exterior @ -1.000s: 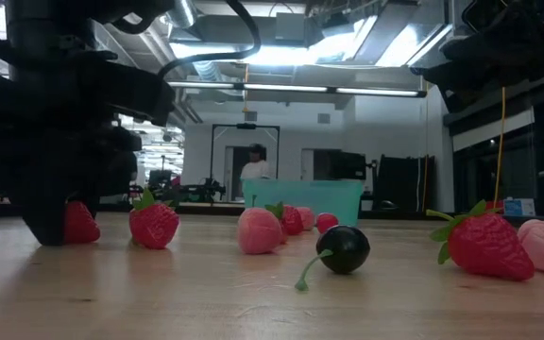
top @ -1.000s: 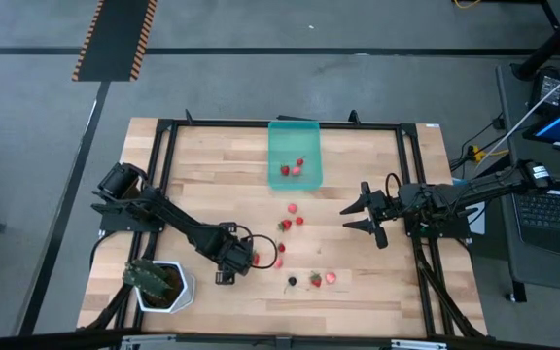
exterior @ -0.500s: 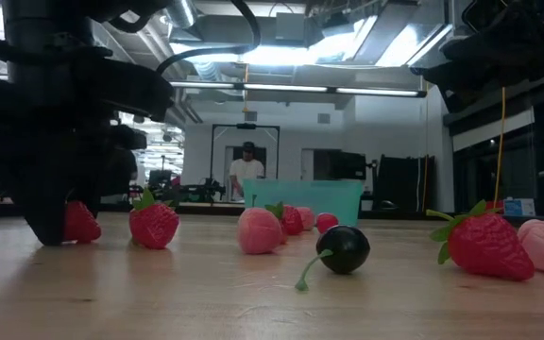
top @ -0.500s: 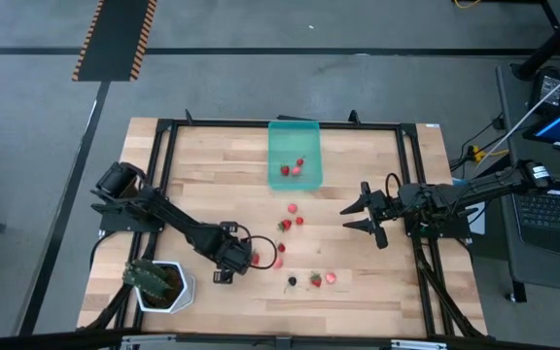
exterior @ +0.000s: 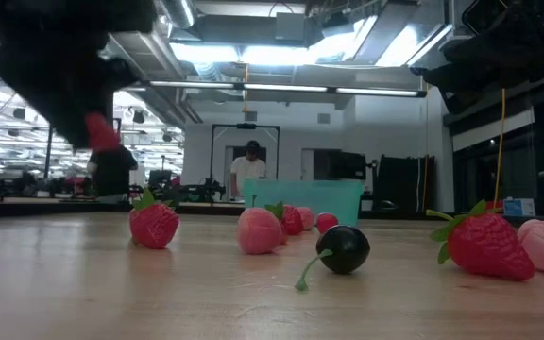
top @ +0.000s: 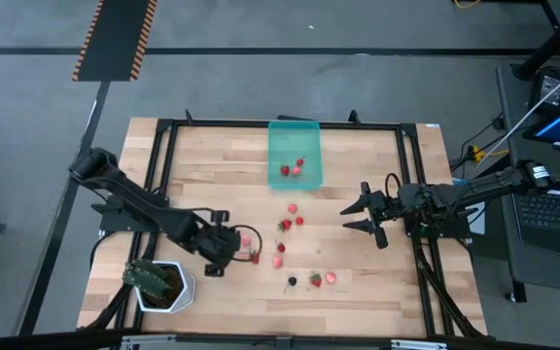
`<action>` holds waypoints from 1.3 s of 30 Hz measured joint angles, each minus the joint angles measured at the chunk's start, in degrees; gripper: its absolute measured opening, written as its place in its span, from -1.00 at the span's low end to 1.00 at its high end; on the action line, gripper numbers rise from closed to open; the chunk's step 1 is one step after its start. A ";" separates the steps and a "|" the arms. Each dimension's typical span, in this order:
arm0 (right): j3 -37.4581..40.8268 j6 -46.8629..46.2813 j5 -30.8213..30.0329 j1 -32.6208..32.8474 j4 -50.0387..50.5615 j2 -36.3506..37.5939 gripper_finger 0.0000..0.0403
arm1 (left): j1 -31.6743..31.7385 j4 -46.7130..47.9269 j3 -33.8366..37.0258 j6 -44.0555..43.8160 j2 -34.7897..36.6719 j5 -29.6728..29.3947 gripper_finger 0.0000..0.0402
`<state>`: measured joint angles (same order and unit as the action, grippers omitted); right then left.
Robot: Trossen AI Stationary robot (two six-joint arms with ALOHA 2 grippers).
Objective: Pick and placing Produce into tupperware
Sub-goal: Put the red strawberry into the blue bin
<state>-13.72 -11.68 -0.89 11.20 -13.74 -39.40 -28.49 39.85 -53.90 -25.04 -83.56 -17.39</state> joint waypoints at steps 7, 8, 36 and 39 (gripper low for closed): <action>0.04 0.03 0.00 0.00 0.73 -0.29 -0.12 | -3.71 -7.41 7.10 -3.39 9.09 -8.83 -0.34; 0.04 0.03 0.00 0.00 0.72 -0.42 -0.12 | -4.12 -9.45 8.49 -3.54 10.25 -9.55 -0.34; 0.04 0.23 -0.02 -0.02 0.70 -1.64 -0.12 | -4.76 -80.68 39.27 15.79 14.31 -14.55 -0.34; 0.04 0.33 -0.02 -0.02 0.70 -1.64 -0.12 | -4.73 -87.35 41.49 19.14 14.31 -13.75 -0.34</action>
<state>-13.67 -11.35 -0.91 11.18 -13.04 -41.04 -33.23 -47.50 -12.41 -5.90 -69.25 -31.14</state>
